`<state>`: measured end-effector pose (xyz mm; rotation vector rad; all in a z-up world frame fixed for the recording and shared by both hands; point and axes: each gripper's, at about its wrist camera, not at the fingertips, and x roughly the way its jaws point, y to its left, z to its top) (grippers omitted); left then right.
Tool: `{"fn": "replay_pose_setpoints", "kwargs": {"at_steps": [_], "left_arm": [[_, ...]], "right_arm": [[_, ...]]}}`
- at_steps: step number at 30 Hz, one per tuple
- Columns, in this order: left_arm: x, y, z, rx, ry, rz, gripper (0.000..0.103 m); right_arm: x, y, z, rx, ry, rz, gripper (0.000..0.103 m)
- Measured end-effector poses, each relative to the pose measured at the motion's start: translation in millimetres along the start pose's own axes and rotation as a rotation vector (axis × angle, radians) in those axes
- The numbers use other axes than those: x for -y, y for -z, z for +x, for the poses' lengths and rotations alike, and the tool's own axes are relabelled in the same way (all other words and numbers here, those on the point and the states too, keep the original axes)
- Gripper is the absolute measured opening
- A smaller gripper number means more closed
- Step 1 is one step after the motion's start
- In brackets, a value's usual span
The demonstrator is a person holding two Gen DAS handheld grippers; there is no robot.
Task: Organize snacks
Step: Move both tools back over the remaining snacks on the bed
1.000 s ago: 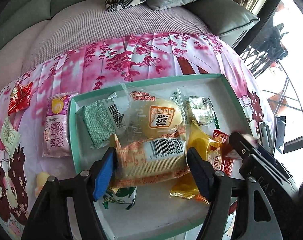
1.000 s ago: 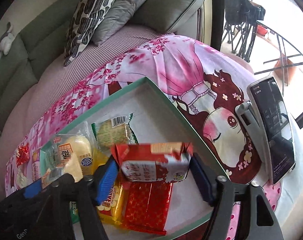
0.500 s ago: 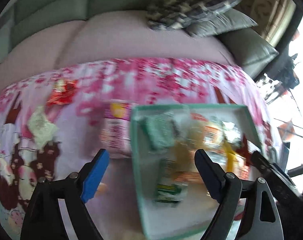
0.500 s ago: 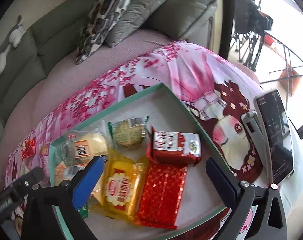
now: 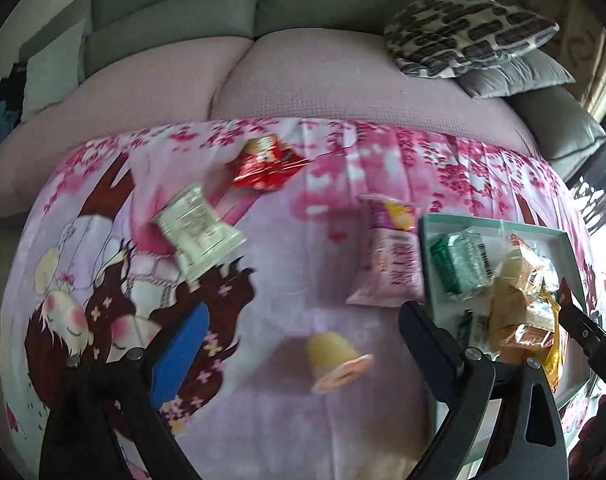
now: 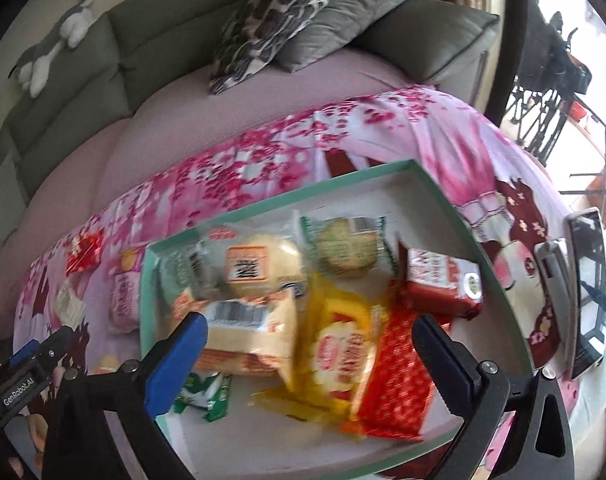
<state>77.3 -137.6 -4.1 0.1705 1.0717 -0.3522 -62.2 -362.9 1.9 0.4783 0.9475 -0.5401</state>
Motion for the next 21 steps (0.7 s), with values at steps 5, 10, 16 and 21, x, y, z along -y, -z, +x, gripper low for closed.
{"fn": "replay_pose_setpoints", "kwargs": {"at_steps": [5,10,16,21], "left_arm": [[-27,3,-3,0.005,-0.023,-0.059,0.096],[-48,3,-5,0.010,-0.043,-0.104,0.096],[-70,3,-10,0.006,-0.068,-0.148,0.096],[-91,4,-15,0.001,-0.081,-0.184,0.096]], "right_arm": [[-26,2,-1,0.006,-0.025,-0.053,0.103],[-48,4,-1,0.011,-0.031,-0.107,0.103],[-72,7,-6,0.016,-0.075,-0.133,0.103],[-108,16,-10,0.009,-0.151,-0.201,0.103]]}}
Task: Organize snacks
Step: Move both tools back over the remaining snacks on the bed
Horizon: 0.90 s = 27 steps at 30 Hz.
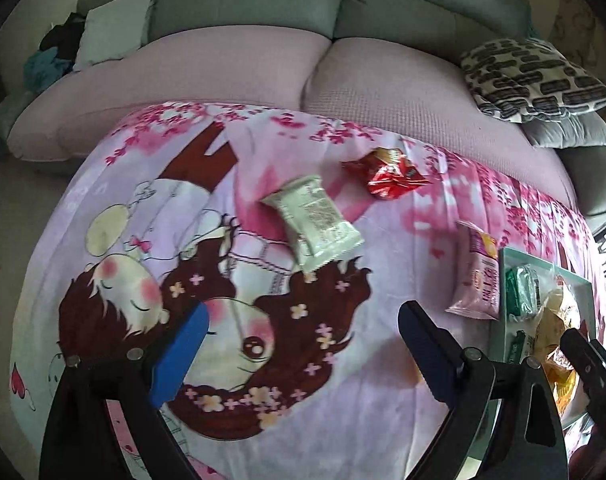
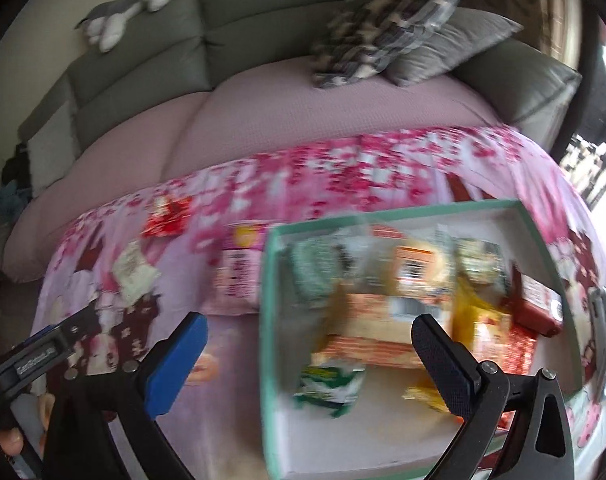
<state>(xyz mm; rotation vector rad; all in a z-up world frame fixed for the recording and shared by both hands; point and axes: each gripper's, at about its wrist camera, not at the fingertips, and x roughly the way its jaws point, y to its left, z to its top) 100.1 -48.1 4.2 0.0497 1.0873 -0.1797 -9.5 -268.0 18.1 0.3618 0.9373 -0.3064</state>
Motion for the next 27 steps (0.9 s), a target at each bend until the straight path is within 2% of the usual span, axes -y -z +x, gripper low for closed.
{"fn": "replay_pose_setpoints", "kwargs": {"at_steps": [5,9,15,20,22,27], "left_arm": [[-18,1,5,-0.030,-0.030,-0.025,0.096],[-28,6,12,-0.070,-0.027,-0.048,0.096],[-27,16,31,-0.135,-0.040,-0.020,0.096],[-25,20,43,-0.173,-0.041,-0.019,0.096],[-25,21,47,-0.182,-0.041,-0.022,0.096],[-25,23,55,-0.203,-0.039,-0.021,0.096]], "right_arm": [[-34,6,11,-0.047,-0.075,-0.064,0.103],[-52,12,19,-0.066,-0.068,-0.120,0.103],[-63,23,37,-0.126,-0.072,-0.152,0.102],[-72,30,43,-0.146,-0.069,-0.191,0.094],[-75,34,49,-0.169,-0.081,-0.203,0.084],[-81,43,67,-0.227,-0.092,-0.214,0.072]]}}
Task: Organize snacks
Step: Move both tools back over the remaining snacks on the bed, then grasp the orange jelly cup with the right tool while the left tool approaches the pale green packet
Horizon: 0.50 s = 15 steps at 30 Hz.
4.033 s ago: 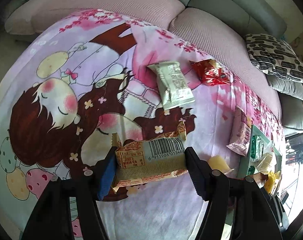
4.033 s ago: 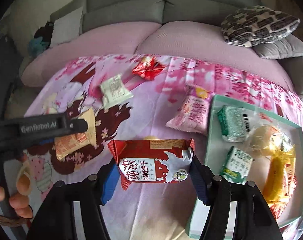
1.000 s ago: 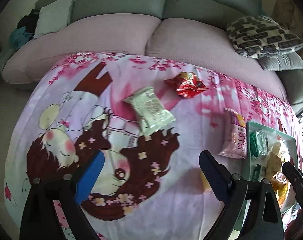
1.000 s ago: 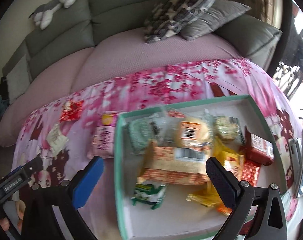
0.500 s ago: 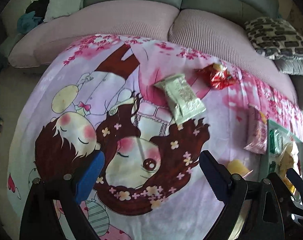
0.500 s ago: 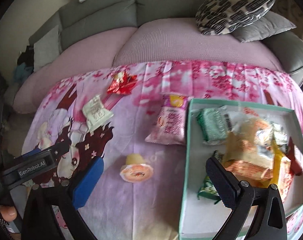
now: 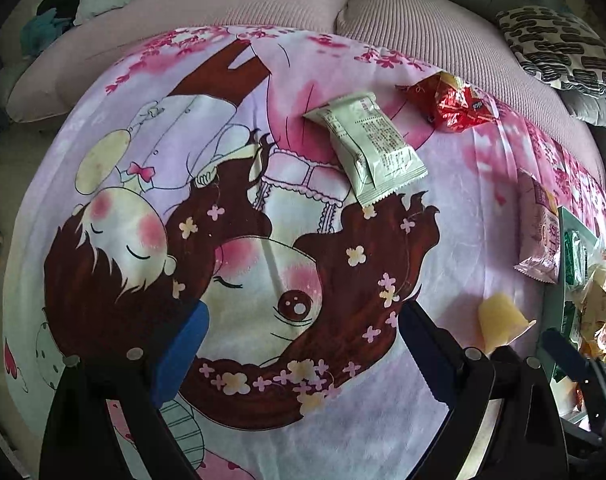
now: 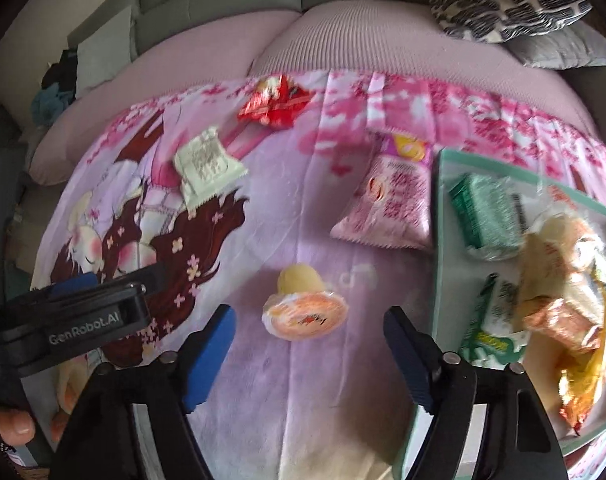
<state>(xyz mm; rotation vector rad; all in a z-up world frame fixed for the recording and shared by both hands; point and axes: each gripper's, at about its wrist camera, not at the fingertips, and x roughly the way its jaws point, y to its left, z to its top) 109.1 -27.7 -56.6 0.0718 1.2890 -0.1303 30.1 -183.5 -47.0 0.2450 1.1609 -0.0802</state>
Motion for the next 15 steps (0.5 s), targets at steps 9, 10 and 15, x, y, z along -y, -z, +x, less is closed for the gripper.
{"fn": "replay_pose_setpoints", "kwargs": {"at_steps": [9,10,15], "left_arm": [[4,-1,15,-0.039,0.011,-0.001,0.096],[3,0,16,-0.039,0.010,-0.002,0.096],[6,1,19,-0.037,0.012,0.002,0.096]], "right_arm": [[2,1,17,-0.032,-0.036,0.019,0.063],[3,1,18,-0.032,-0.048,0.023,0.062],[3,-1,19,-0.027,-0.060,0.027,0.059]]}}
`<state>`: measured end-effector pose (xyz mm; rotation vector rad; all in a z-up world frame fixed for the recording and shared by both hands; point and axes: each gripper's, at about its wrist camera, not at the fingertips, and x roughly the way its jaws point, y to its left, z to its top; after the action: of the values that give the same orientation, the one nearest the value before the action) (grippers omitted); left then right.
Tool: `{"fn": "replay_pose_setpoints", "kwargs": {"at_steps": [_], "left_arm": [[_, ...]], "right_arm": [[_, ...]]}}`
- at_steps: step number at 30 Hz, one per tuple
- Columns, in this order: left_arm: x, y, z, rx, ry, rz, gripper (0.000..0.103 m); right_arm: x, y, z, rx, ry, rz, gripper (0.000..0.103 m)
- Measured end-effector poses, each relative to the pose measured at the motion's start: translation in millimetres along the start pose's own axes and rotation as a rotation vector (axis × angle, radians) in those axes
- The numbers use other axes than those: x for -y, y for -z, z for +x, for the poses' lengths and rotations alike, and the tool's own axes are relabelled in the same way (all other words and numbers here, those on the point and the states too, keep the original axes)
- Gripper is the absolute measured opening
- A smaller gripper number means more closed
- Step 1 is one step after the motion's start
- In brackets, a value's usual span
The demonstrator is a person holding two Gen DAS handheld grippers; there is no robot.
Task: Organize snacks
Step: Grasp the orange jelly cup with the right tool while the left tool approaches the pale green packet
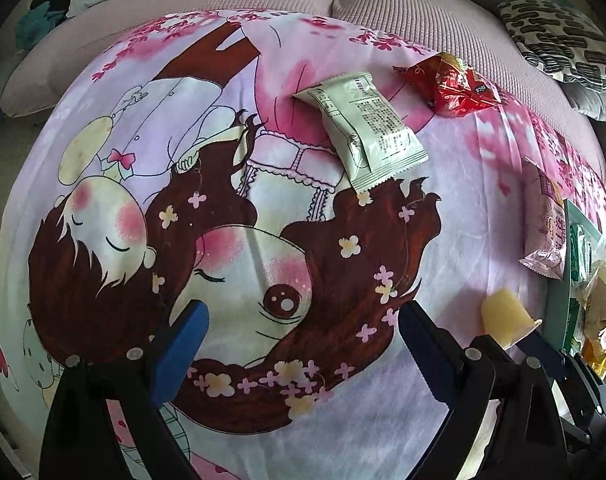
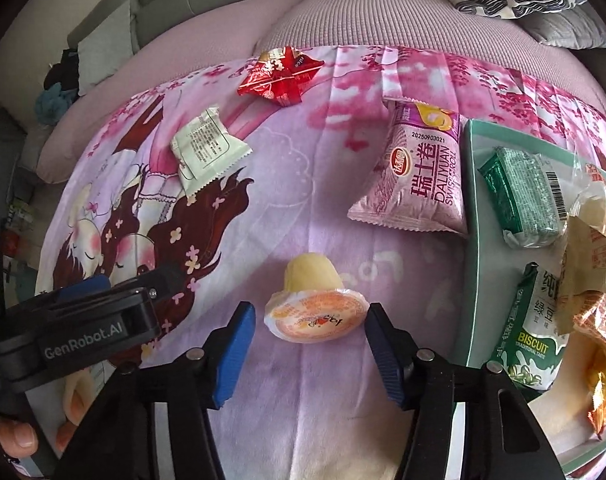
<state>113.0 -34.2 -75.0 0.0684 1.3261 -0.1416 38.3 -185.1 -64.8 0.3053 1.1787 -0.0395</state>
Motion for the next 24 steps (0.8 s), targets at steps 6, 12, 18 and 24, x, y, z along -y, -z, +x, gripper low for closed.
{"fn": "replay_pose_setpoints", "kwargs": {"at_steps": [6,12,18,24], "left_arm": [[3,-1,-1,0.002,-0.001,0.010,0.096],[3,-1,-2,0.005,0.000,0.013,0.096],[3,-2,-7,0.016,0.005,0.015,0.096],[2,-4,-13,0.027,0.008,0.015,0.096]], "right_arm": [[2,-2,5,-0.003,-0.007,0.007,0.052],[3,-2,4,0.007,-0.019,0.015,0.051],[7,-1,-6,0.026,-0.022,0.021,0.051],[7,-5,-19,0.069,-0.026,0.025,0.051]]}}
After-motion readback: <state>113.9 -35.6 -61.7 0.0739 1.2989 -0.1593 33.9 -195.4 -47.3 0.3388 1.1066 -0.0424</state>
